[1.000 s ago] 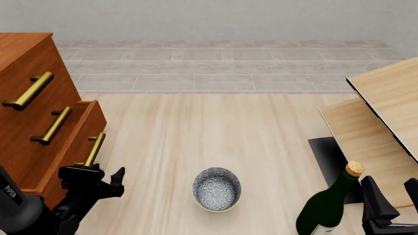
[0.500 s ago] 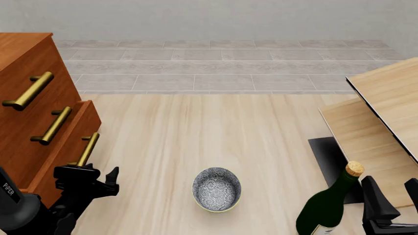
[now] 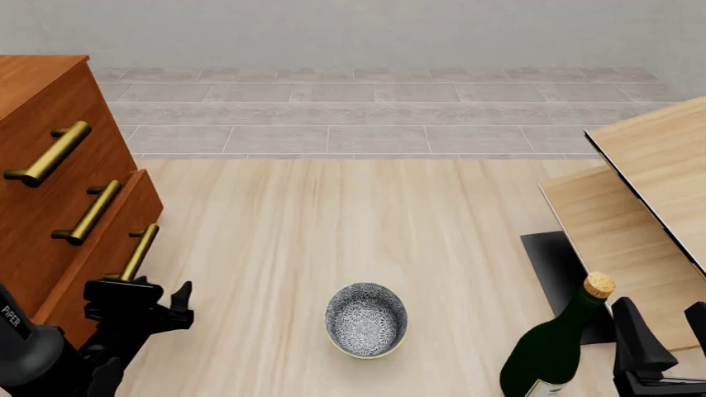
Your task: Close the bottom drawer of the cabinet.
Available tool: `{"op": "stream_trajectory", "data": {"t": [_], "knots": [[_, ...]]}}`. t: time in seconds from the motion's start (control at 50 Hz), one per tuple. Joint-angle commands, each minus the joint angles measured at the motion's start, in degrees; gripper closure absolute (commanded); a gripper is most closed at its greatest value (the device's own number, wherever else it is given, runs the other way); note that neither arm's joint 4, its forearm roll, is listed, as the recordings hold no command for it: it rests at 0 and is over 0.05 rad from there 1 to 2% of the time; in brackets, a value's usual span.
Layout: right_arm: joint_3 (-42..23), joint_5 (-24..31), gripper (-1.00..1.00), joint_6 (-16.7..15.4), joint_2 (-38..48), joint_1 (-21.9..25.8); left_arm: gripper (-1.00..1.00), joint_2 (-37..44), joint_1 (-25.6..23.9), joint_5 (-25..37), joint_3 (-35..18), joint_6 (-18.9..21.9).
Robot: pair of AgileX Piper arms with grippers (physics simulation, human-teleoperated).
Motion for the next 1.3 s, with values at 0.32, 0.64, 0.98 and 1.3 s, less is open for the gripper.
{"op": "stream_trajectory", "data": {"t": [0.32,0.64,0.98,1.3], "knots": [[0.07,-0.78,-1.00,-0.18,1.01,0.39,-1.00,1.01,3.00,-0.08,-1.40,3.13],[0.09,-1.28,-1.00,-0.55,1.72,0.84,-1.00,1.15,4.83,-0.09,-1.56,4.84],[-0.03,-1.28,-1.00,-0.39,1.76,0.74,-1.00,1.08,6.96,-0.09,-1.75,6.32],[-0.03,-1.20,-1.00,-0.21,1.63,0.74,-1.00,1.31,9.00,-0.10,-1.92,7.93]]}}
